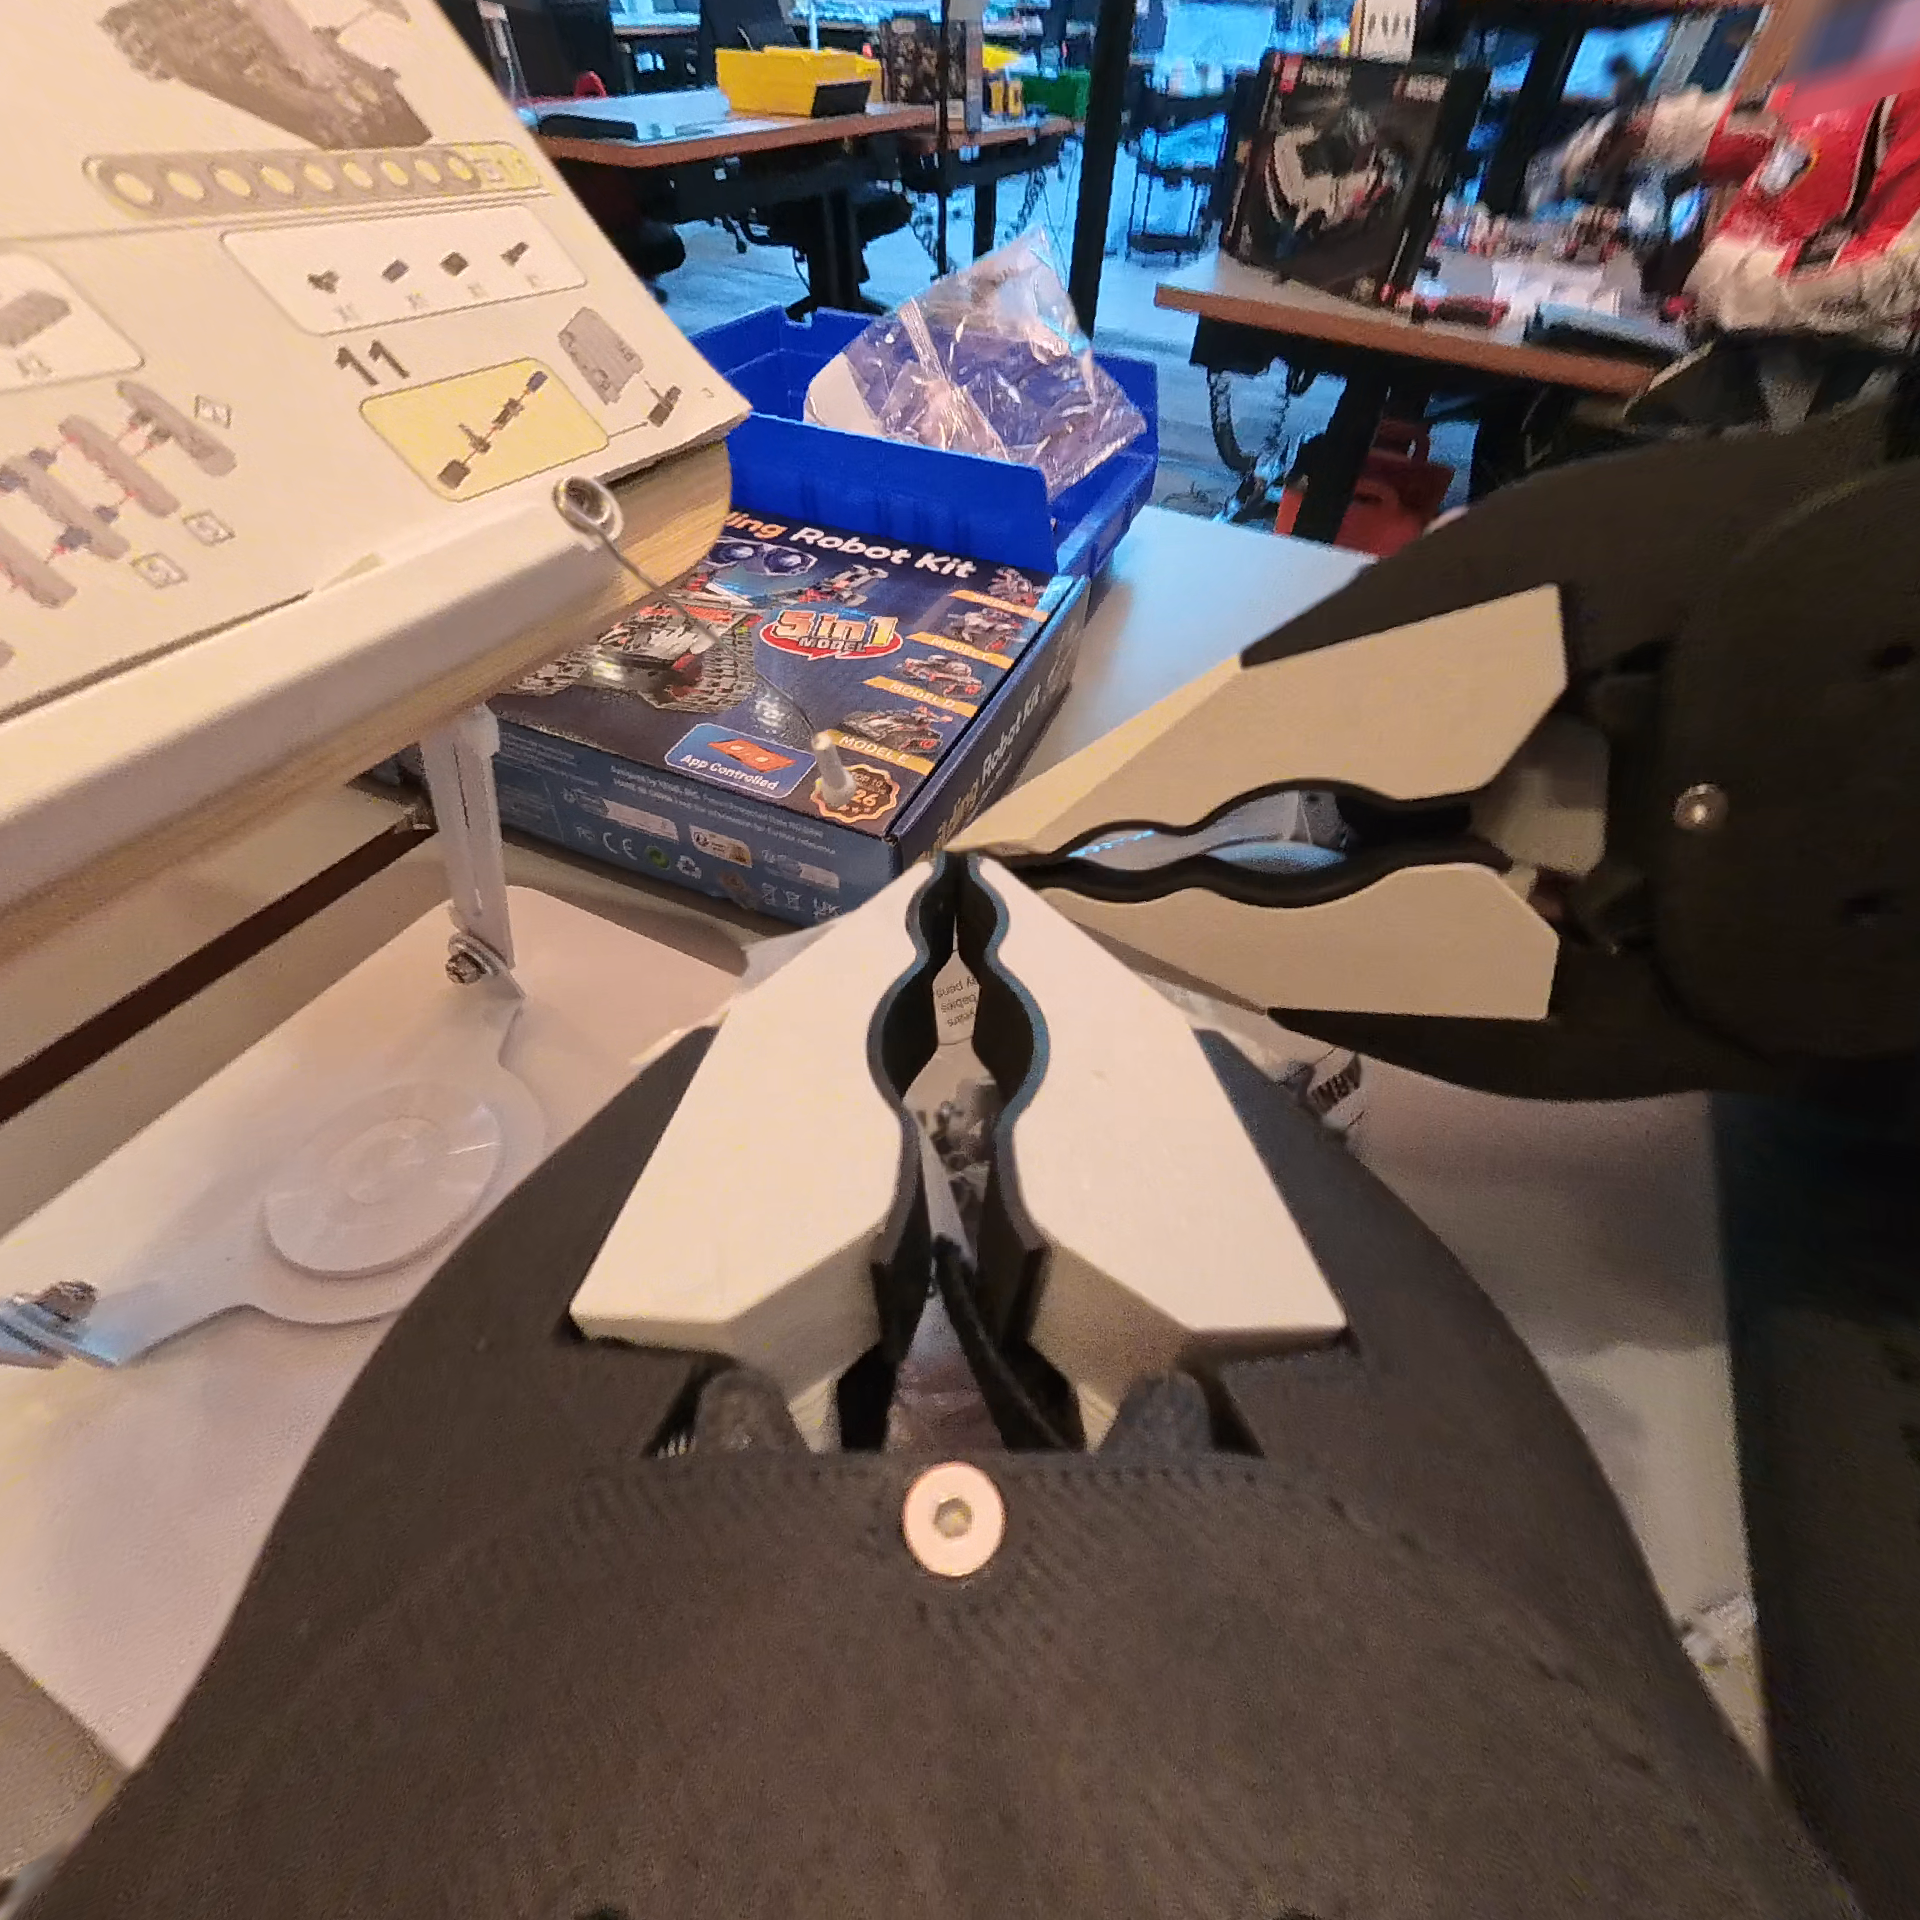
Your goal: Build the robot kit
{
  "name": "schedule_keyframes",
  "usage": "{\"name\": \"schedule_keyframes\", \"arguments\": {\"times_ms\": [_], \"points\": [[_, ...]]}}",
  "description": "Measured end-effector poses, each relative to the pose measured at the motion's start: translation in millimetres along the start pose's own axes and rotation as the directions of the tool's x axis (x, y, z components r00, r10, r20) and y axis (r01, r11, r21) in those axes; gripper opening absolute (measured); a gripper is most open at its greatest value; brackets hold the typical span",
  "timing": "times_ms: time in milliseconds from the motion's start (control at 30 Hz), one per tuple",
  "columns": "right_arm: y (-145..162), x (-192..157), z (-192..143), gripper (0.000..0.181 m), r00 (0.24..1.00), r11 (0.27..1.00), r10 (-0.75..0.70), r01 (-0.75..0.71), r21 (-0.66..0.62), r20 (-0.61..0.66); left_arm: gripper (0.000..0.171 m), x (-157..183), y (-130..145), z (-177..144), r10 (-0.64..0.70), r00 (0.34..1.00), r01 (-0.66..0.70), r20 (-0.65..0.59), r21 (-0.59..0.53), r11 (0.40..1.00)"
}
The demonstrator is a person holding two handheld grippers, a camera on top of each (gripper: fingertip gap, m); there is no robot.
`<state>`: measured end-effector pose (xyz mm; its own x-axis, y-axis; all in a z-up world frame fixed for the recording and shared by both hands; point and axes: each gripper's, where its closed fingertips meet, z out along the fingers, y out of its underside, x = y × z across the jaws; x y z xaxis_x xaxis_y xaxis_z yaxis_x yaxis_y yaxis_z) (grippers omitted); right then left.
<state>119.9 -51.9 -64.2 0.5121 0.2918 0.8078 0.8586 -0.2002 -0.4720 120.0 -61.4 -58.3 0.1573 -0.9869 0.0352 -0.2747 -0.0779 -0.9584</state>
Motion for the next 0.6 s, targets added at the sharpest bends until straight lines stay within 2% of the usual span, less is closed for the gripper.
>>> {"name": "schedule_keyframes", "arguments": {"times_ms": [100,167,233,367,400,467,500,567,600], "points": [[4.4,0.1,2.9,0.000,0.999,1.000,-0.020,0.019,-0.022,-0.026,0.000,-2.4,2.1,5.0,-0.033,0.999,0.033,0.035,-0.003,0.999],[5.1,-1.3,4.9,0.000,0.999,0.999,0.045,-0.045,-0.002,0.005,0.000,-4.2,2.2,6.3,-0.078,0.996,0.078,0.033,0.001,0.997],[8.6,-4.4,10.8,0.000,1.000,1.000,0.021,-0.021,-0.009,-0.004,0.000,-8.5,5.6,10.2,-0.081,0.995,0.082,0.060,-0.012,0.997],[14.9,-10.5,24.2,0.000,0.985,0.990,0.144,-0.142,-0.018,0.091,0.000,-18.6,15.5,18.8,-0.067,0.991,0.074,0.112,-0.058,0.996],[15.7,-10.9,25.4,0.000,0.990,0.993,0.121,-0.119,-0.027,0.073,0.000,-20.2,15.8,20.6,-0.078,0.990,0.085,0.115,-0.054,0.995],[-12.8,-36.7,16.2,0.000,0.993,0.998,0.039,-0.045,0.052,0.112,0.000,-46.9,30.6,29.4,-0.088,0.975,0.109,0.204,-0.092,0.990],[-15.9,-40.7,17.7,0.000,0.997,0.998,-0.059,0.058,0.039,0.040,0.000,-49.5,33.3,32.8,-0.172,0.970,0.187,0.174,-0.075,0.979],[2.9,-39.9,23.6,0.000,0.991,0.999,0.043,-0.046,0.015,0.124,0.000,-34.1,32.8,34.3,-0.069,0.986,0.086,0.152,-0.109,0.990],[7.2,-32.1,18.8,0.000,0.991,0.998,0.059,-0.061,0.017,0.120,0.000,-30.7,31.1,35.6,-0.049,0.988,0.066,0.146,-0.109,0.992]]}}
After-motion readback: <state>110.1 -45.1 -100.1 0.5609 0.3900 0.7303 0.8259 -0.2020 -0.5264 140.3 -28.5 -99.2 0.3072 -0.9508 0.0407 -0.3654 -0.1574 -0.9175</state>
